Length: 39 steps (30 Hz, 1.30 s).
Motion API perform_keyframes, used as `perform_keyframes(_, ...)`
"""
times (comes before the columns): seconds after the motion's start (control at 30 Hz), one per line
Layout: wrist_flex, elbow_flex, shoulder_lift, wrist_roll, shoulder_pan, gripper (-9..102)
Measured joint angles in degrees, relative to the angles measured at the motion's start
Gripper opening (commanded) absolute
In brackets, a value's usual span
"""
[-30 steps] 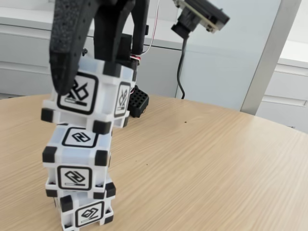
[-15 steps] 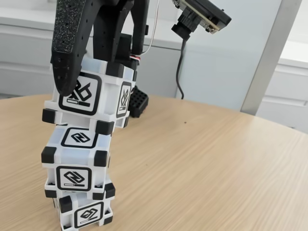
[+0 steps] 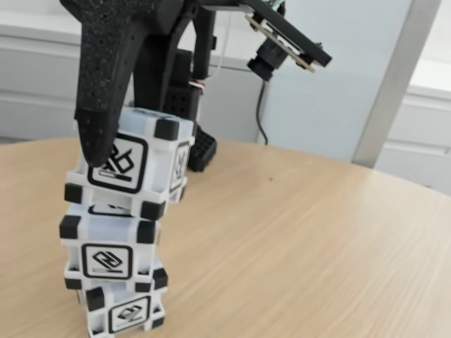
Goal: Stack cubes from left to right.
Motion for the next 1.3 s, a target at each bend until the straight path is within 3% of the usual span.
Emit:
perform_keyframes(0.33,5.8,-0.1,0.1,-2.9,0.8,9)
perform_keyframes(1.1,5.9,-0.1,0.1,-2.9,0.8,10)
perform_keyframes(1.2,5.9,-0.1,0.1,-2.9,0.8,13)
perform_keyframes(1.3,5.9,-0.1,0.1,-3.4,0.8,30)
